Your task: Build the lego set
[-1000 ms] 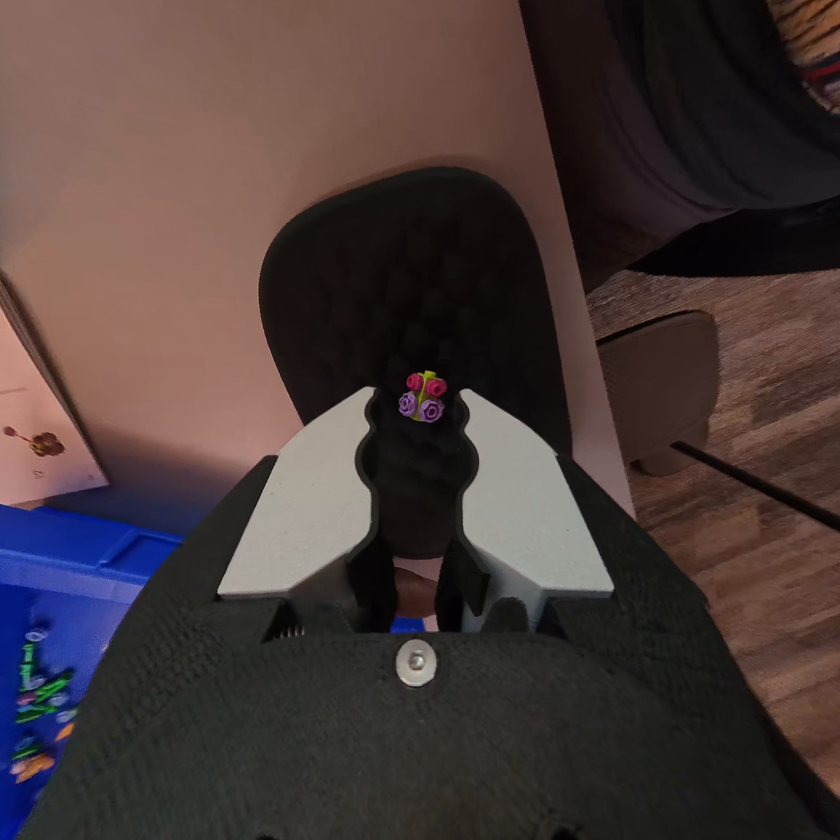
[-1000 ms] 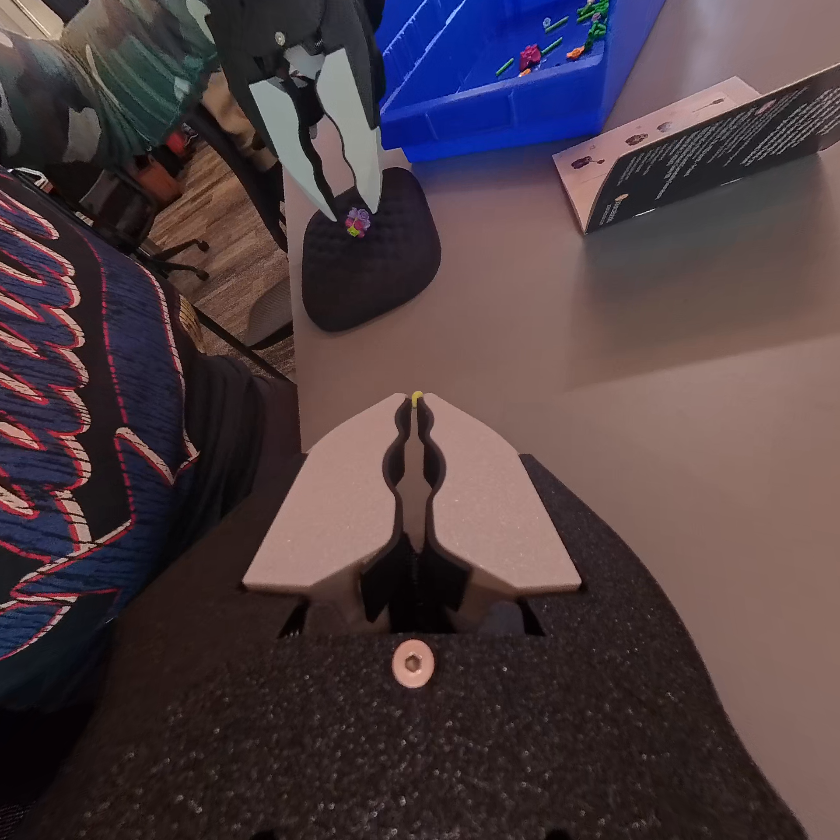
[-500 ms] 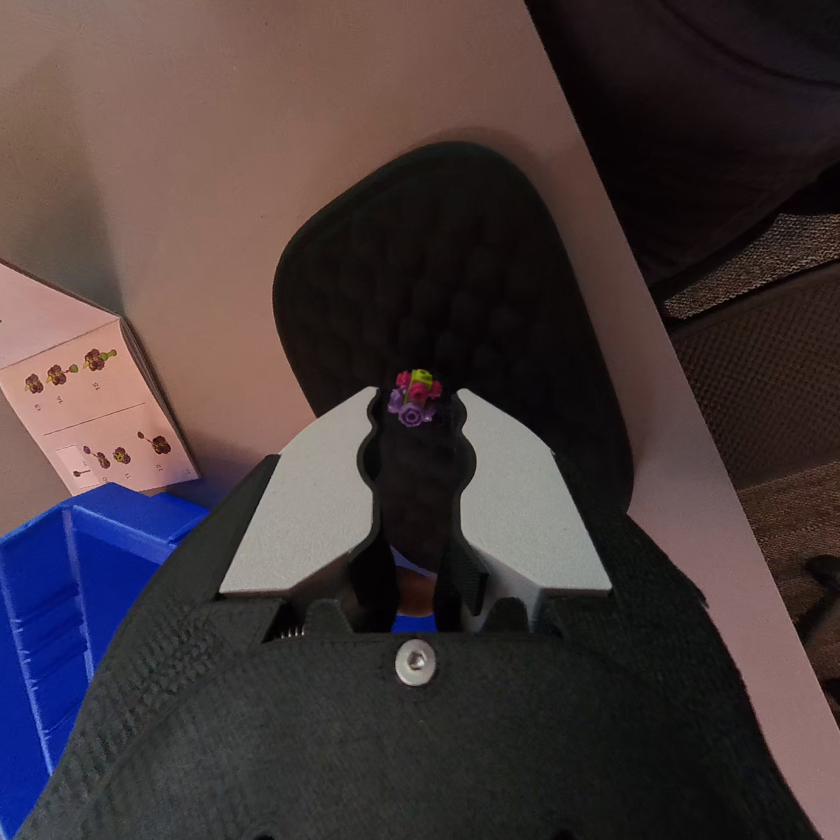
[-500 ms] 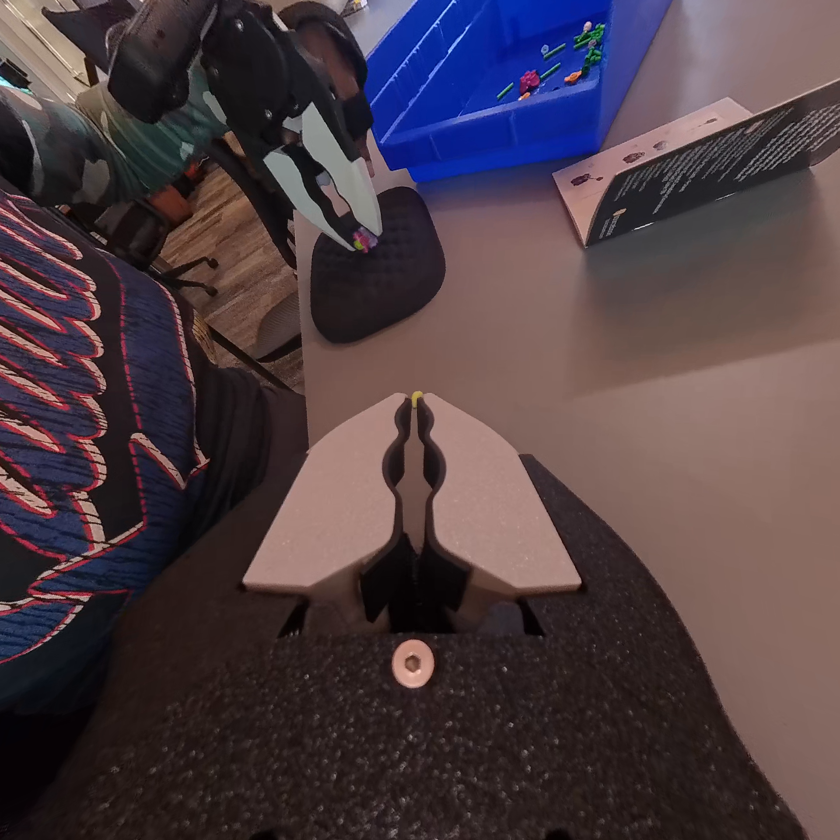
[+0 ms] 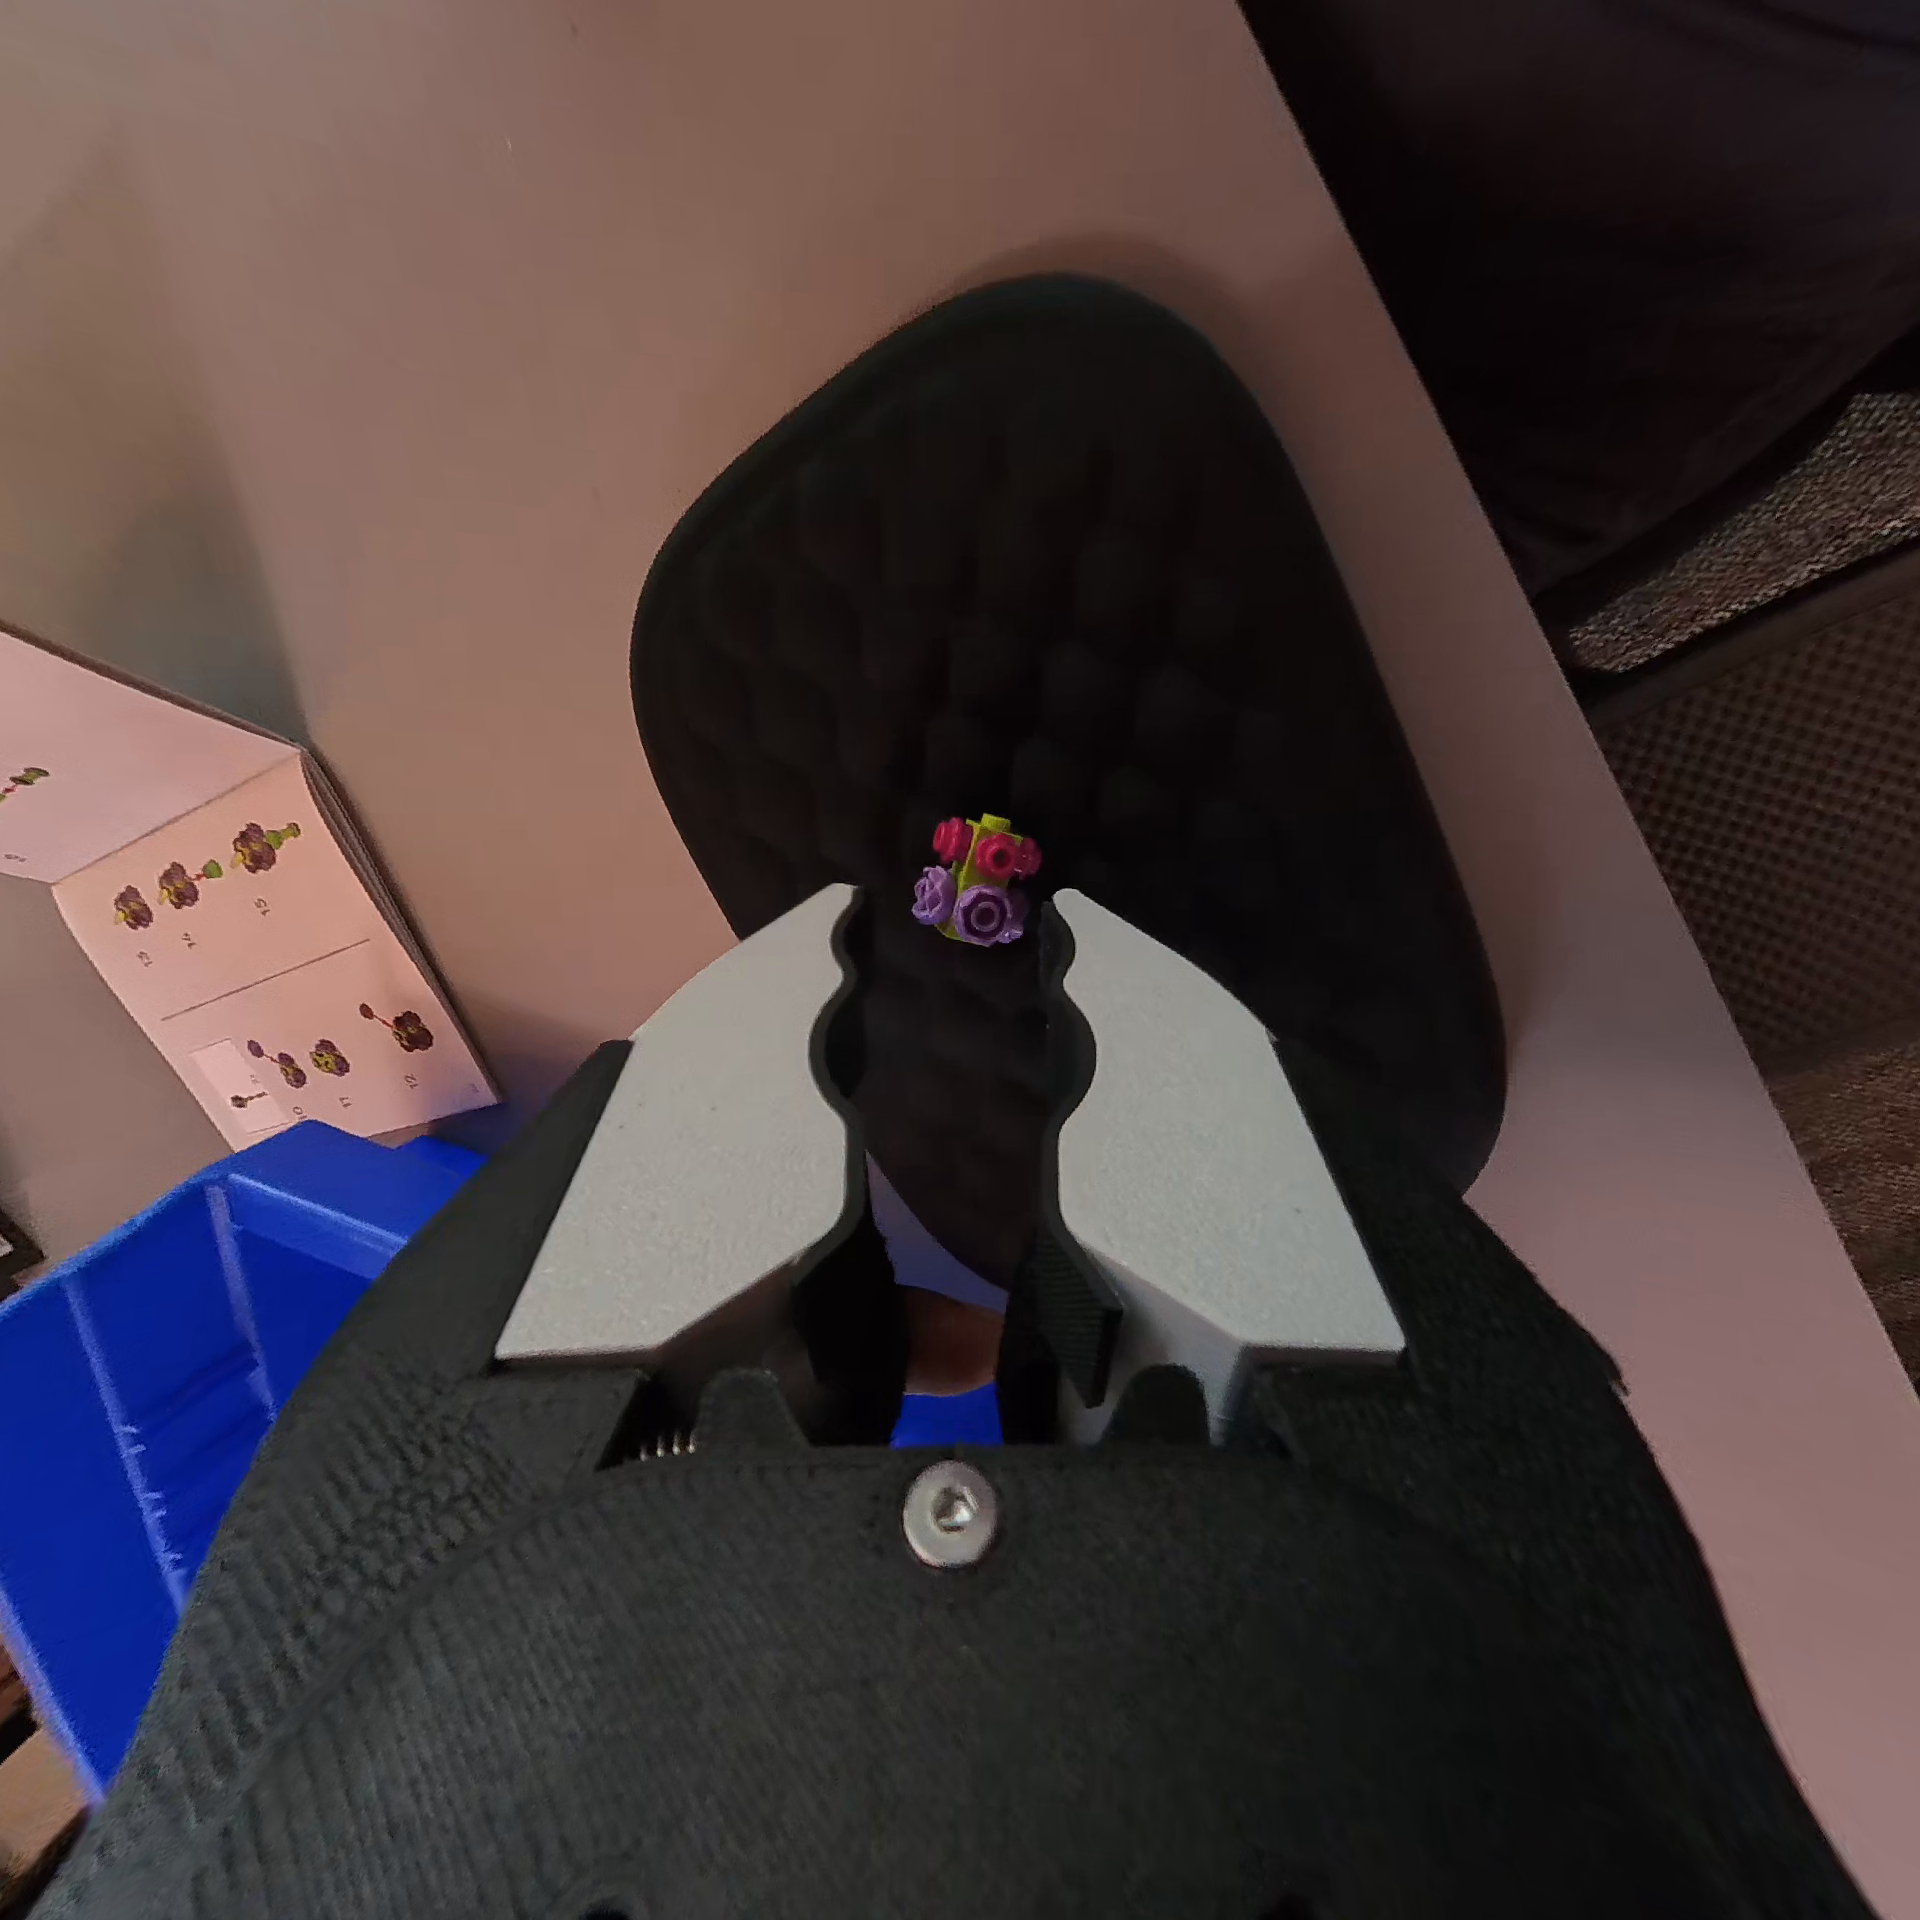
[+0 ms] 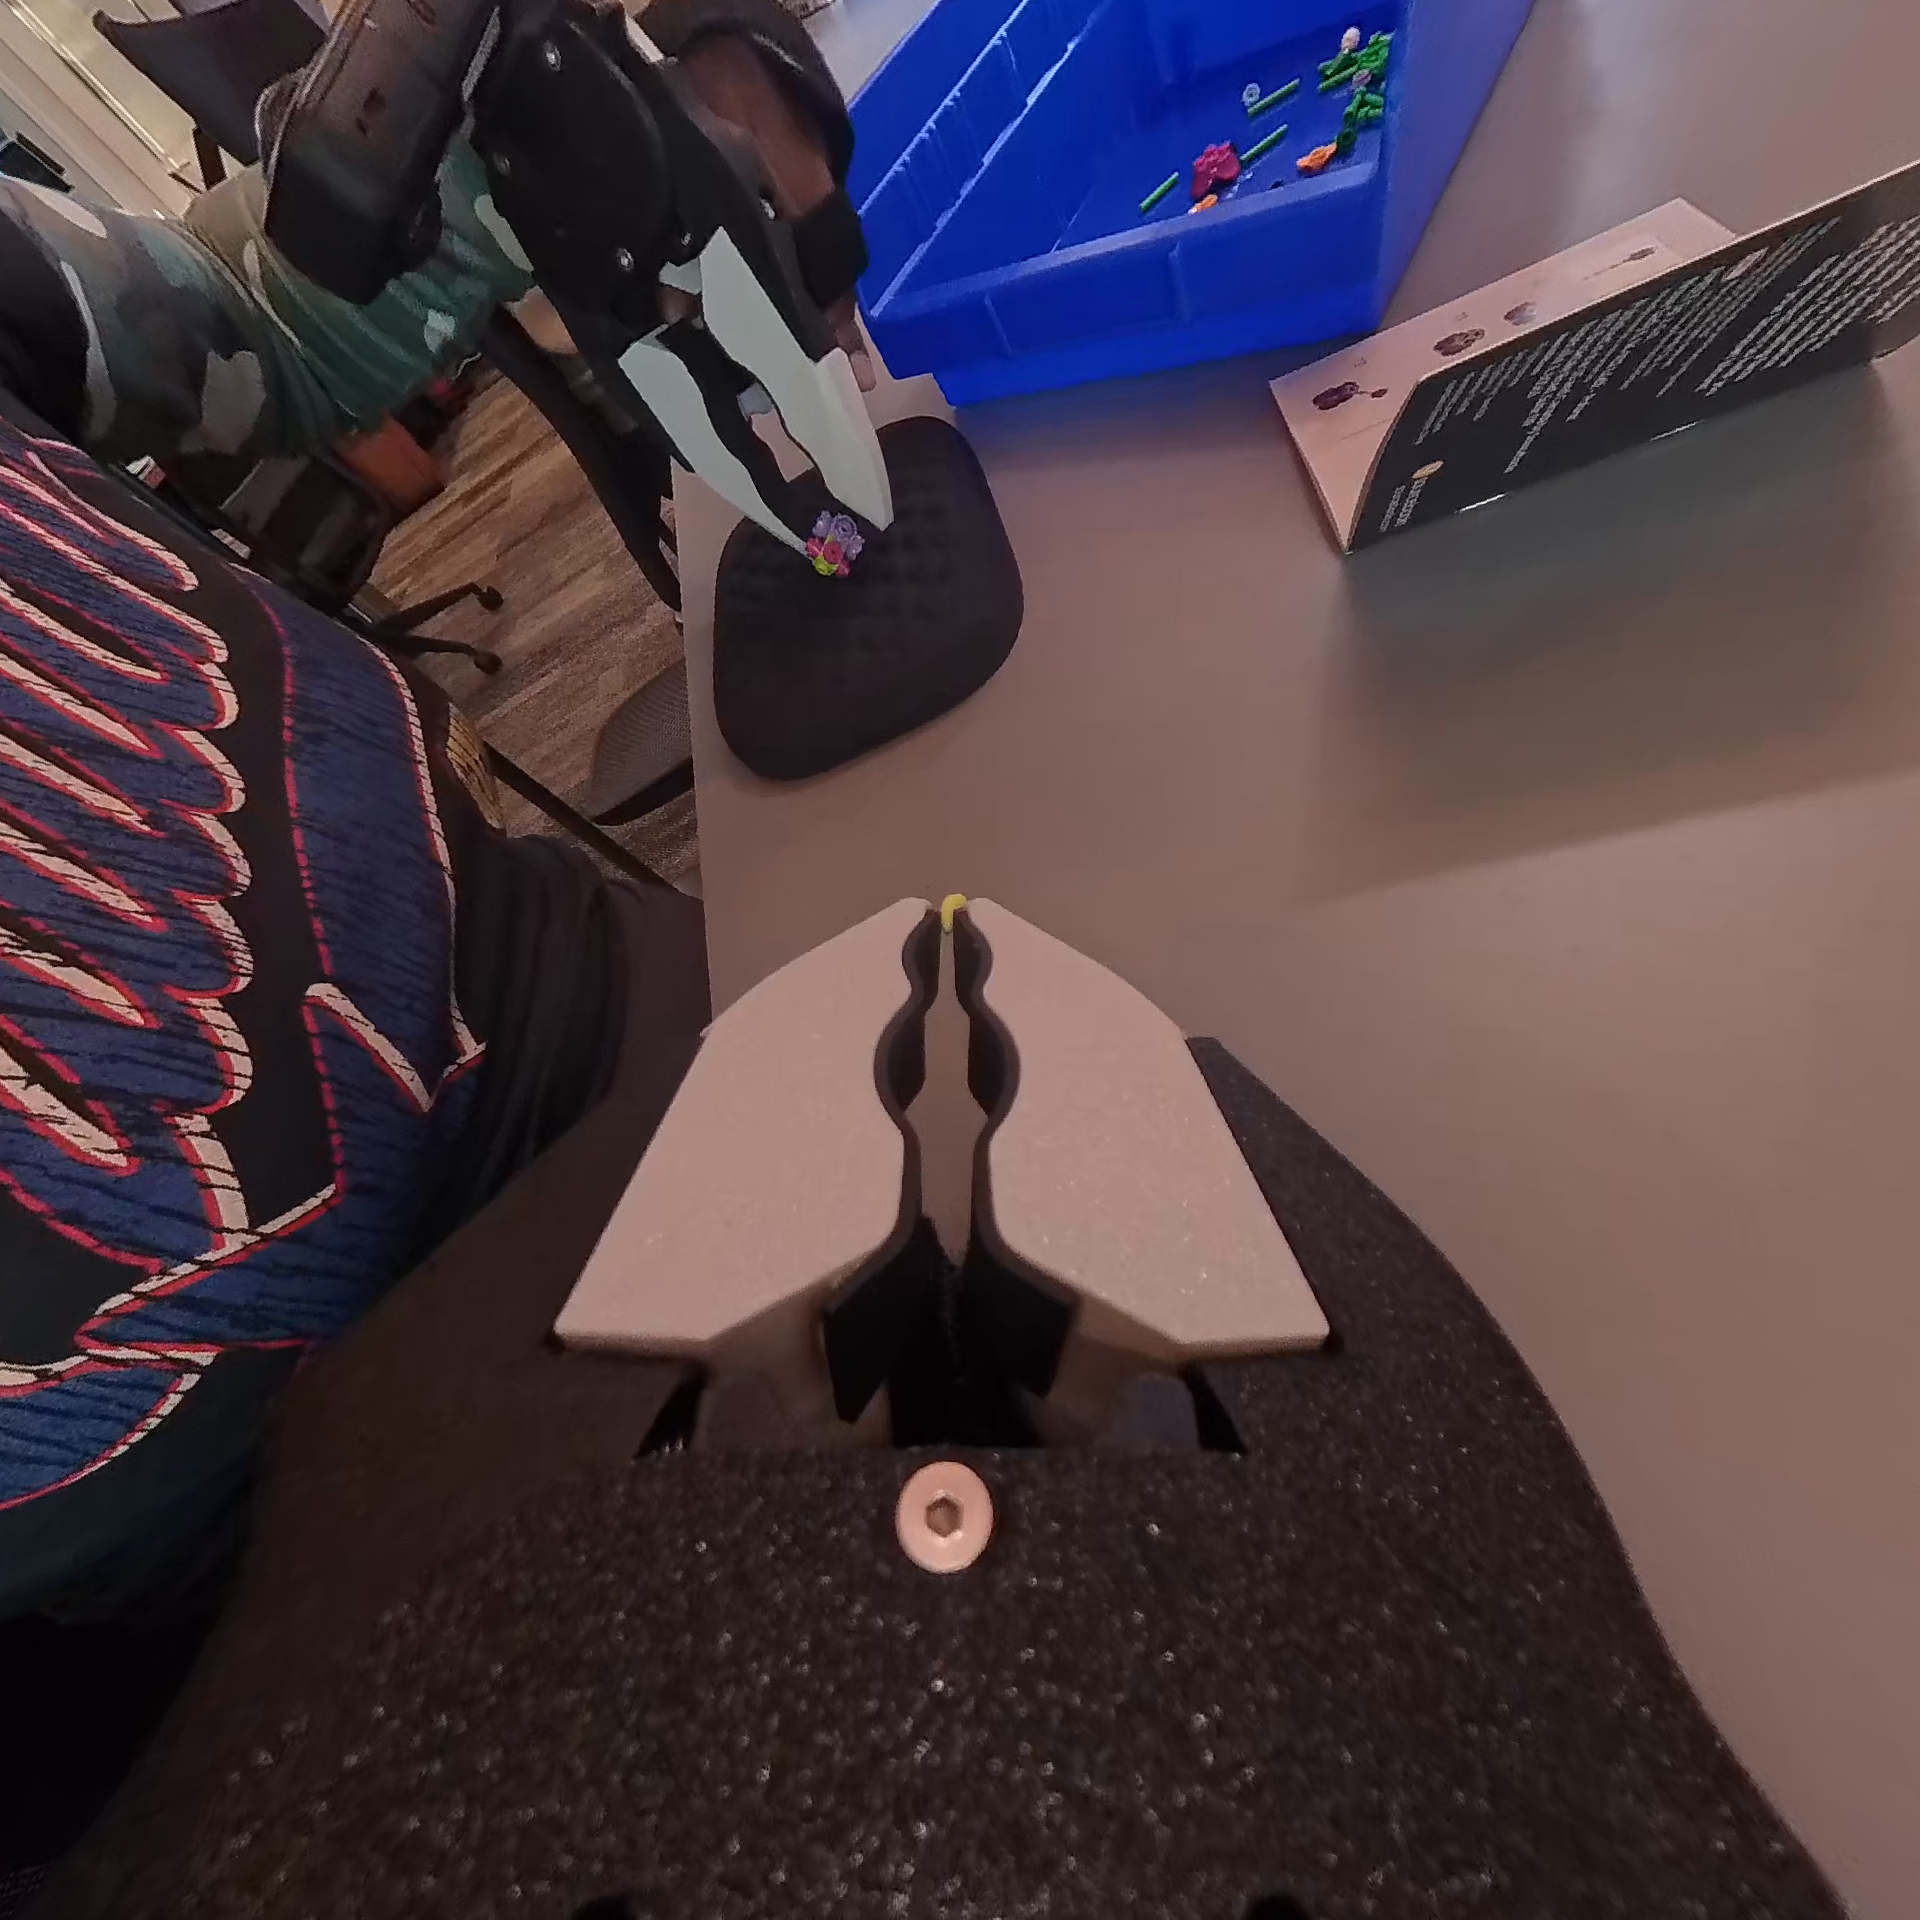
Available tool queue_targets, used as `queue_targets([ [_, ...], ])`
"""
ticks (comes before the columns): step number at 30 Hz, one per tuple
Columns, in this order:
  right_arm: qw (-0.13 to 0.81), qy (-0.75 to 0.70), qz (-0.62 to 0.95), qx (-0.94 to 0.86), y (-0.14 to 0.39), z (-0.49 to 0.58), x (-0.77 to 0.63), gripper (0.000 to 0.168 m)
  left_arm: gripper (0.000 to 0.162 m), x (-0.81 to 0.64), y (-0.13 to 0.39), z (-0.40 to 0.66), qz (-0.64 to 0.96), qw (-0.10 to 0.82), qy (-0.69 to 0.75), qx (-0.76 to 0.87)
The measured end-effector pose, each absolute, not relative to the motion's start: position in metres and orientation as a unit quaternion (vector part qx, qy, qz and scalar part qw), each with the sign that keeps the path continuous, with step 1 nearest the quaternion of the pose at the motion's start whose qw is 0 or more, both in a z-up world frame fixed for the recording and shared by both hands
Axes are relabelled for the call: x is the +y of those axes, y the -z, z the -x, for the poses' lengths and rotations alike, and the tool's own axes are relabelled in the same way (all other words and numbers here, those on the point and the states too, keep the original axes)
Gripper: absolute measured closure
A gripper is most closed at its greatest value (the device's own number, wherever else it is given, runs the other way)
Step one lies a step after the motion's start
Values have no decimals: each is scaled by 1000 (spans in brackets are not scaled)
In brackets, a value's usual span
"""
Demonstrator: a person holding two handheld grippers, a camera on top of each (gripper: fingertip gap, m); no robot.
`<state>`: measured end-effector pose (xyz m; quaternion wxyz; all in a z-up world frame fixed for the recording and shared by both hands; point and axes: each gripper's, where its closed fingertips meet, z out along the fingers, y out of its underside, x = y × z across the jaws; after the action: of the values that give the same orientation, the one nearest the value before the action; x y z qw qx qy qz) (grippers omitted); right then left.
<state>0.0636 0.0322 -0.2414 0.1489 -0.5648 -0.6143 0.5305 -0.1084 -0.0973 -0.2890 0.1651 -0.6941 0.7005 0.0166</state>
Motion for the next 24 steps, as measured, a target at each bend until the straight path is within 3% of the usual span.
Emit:
queue_targets([
  [12, 141, -539, 563, -610, 243, -63, 30, 166, 141, -100, 290, 106, 702, 134, -16, 699],
  [19, 189, -620, 488, -585, 216, -48, 12, 166, 142, -53, 245, 37, 820, 381, 220, 366],
  [24, 276, -617, 436, -594, 204, -35, 5, 166, 143, -13, 242, 5, 801, 472, 263, 258],
])
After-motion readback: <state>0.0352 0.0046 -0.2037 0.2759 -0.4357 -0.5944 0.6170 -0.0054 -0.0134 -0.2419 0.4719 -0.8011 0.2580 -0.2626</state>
